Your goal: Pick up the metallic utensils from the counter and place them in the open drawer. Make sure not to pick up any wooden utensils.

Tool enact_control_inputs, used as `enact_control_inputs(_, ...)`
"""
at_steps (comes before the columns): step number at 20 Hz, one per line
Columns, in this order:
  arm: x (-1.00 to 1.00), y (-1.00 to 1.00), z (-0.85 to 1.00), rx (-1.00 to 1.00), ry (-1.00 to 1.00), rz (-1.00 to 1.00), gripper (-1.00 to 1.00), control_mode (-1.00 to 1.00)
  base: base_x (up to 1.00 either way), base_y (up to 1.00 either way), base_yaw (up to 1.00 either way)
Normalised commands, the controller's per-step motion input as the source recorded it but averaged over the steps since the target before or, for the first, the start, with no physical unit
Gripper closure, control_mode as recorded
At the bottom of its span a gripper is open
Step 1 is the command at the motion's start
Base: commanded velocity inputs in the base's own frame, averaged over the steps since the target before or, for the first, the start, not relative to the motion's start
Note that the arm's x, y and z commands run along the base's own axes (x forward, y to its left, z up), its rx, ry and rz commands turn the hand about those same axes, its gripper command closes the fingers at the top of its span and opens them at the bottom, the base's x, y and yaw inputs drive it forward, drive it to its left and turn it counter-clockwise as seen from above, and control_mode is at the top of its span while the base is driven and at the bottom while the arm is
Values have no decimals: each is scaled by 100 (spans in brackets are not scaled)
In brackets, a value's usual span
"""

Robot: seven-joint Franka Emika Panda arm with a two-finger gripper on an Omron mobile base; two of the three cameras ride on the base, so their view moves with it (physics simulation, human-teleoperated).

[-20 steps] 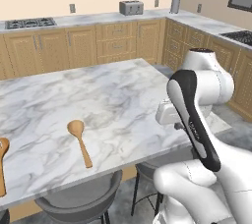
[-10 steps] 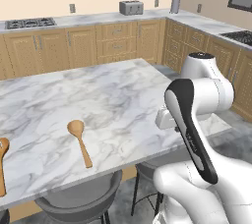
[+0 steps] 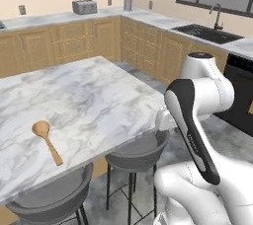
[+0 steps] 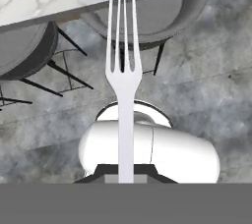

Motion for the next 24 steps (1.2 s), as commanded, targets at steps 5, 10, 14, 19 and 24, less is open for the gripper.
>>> enact_control_inputs(5, 0, 0, 0, 0, 0, 0, 100, 100, -40, -57, -68)
enact_control_inputs(10, 0, 0, 0, 0, 0, 0, 100, 100, 5, -100, -45)
enact_control_inputs(14, 0, 0, 0, 0, 0, 0, 100, 100, 85, -100, 6)
enact_control_inputs(19, 0, 0, 0, 0, 0, 0, 100, 100, 64, -100, 10)
enact_control_inputs(24, 0, 0, 0, 0, 0, 0, 100, 100, 64, -100, 10)
